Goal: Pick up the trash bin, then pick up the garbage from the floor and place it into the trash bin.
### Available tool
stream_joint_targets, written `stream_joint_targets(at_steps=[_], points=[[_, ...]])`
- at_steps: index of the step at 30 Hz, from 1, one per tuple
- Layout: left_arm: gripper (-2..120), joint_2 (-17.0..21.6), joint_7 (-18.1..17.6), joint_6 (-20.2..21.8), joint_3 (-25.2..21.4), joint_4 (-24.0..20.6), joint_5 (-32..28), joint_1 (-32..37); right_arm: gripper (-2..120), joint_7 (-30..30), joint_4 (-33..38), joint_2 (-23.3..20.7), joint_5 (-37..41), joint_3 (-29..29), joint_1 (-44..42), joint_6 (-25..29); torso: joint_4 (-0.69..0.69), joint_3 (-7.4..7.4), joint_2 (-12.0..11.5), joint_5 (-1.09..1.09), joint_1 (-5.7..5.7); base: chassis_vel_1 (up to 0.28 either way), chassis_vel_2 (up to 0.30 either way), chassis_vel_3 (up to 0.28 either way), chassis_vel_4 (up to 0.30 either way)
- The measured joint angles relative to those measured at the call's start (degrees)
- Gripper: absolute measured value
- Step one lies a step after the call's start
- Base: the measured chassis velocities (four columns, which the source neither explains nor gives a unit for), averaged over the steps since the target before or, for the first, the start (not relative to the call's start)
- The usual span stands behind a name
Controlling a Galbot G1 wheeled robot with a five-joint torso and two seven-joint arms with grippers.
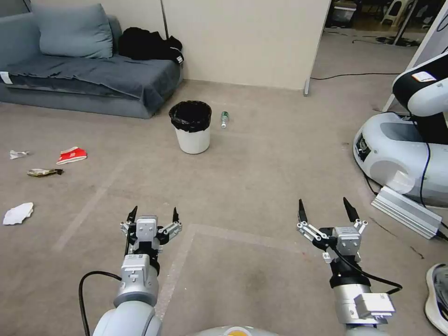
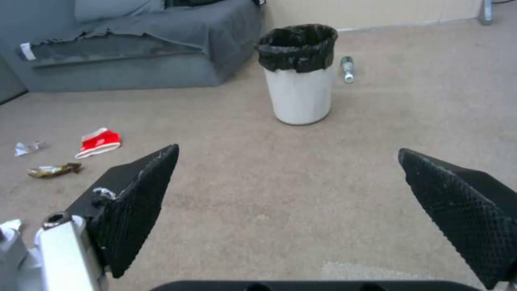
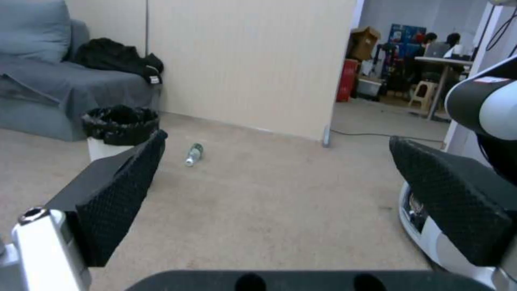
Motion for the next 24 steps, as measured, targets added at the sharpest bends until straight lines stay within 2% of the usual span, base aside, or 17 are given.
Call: stream_joint_targets(at_steps=[15,24], points=[[99,-0.5,-0.6,0.2,0.0,-0.3,0.9,0.5,100,-0.3,-0.2,-0.1,-1.6,-0.1,0.0,-0.1,0.00,-0.01,0.0,0.00,-0.01,-0.004,0.007,0.004,-0.004],[98,-0.7,-0.6,0.5,0.1,-0.5,1.2,0.4,100,-0.3,-0.3,-0.1,-1.6,-0.1,0.0,-0.1,0.00,0.00,0.0,0.00,0.00,-0.156,0.142,0.140,-0.132]])
